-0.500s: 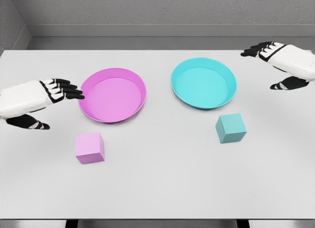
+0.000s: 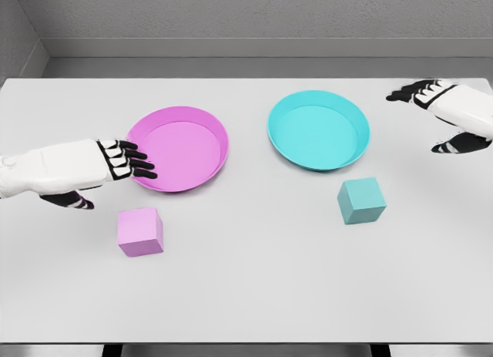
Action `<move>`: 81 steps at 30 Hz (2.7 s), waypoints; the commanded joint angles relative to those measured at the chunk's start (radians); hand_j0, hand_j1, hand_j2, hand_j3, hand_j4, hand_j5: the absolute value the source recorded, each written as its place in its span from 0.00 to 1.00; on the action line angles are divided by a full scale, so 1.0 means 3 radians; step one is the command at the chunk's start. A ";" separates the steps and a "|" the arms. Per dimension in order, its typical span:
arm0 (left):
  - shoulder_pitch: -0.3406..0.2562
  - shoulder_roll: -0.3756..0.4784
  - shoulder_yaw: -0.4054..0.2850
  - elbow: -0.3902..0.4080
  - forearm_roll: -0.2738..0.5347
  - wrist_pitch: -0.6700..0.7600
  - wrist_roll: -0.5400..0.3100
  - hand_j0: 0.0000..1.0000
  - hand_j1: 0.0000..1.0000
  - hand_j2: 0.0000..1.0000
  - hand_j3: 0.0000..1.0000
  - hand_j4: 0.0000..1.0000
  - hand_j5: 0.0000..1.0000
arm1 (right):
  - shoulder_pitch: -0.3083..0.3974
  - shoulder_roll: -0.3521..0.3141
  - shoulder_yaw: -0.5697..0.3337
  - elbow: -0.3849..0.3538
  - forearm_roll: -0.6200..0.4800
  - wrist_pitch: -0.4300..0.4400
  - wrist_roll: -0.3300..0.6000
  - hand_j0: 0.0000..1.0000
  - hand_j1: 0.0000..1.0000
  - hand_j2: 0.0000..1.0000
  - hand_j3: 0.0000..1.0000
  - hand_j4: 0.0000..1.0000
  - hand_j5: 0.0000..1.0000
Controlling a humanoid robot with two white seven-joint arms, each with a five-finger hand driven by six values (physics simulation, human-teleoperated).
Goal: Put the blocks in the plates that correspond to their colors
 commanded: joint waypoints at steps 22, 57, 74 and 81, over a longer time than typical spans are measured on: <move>-0.0036 -0.0246 -0.0254 -0.0005 -0.0412 0.0005 -0.0192 1.00 1.00 1.00 1.00 1.00 1.00 | 0.0271 -0.0145 0.0665 -0.0748 0.0257 0.0012 0.0022 1.00 1.00 1.00 1.00 1.00 1.00; -0.0031 -0.0374 -0.0357 -0.0005 -0.0417 0.0005 -0.0479 0.83 0.83 0.83 0.83 0.83 0.83 | 0.0281 0.0100 0.0803 -0.0559 0.0784 0.0012 0.0022 1.00 1.00 1.00 1.00 1.00 1.00; -0.0036 -0.0364 -0.0357 -0.0005 -0.0417 0.0005 -0.0479 0.57 0.57 0.57 0.57 0.57 0.57 | 0.0271 0.0085 0.0757 -0.0523 0.0738 0.0012 0.0022 0.73 0.73 0.73 0.73 0.73 0.73; -0.0148 -0.0359 -0.0341 -0.0005 -0.0407 0.0005 -0.0458 0.54 0.54 0.54 0.54 0.54 0.54 | 0.0266 0.0090 0.0639 -0.0472 0.0631 0.0012 0.0022 0.73 0.73 0.73 0.73 0.73 0.73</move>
